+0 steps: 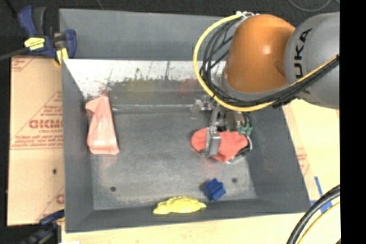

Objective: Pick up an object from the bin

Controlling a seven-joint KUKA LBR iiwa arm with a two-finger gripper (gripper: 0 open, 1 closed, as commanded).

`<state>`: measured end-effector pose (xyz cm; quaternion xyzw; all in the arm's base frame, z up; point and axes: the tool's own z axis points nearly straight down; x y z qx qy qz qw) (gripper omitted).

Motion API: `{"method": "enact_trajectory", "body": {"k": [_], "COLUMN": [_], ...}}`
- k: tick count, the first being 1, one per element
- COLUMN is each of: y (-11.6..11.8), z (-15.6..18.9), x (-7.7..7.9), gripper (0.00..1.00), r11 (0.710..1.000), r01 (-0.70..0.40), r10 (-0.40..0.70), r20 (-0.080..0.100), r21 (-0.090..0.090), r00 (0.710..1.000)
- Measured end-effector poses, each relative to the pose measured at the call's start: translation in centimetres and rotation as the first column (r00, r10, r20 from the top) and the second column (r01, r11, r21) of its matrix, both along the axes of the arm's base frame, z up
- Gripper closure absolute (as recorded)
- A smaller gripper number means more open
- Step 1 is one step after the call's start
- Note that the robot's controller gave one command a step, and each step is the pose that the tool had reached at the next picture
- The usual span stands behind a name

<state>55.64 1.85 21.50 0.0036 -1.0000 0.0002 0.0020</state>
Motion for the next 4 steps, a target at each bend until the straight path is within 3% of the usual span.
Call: {"method": "enact_trajectory", "body": {"k": [1, 2, 3, 4], "y": [0.0, -0.9, -3.3, -4.6], "z": [0.5, -2.7, -4.8, -1.4], "x": [0.1, -0.6, -0.7, -2.3], "gripper": [0.0, 0.0, 0.0, 0.0], "r11": [1.0, 0.999, 1.0, 0.999], "r01": [0.0, 0.037, 0.016, 0.051], "r10": [0.0, -0.037, -0.016, -0.051], "r20": [0.008, 0.013, -0.004, 0.01], "r21": [0.0, 0.001, 0.001, 0.001], "r00": [1.0, 0.999, 1.0, 0.999]}}
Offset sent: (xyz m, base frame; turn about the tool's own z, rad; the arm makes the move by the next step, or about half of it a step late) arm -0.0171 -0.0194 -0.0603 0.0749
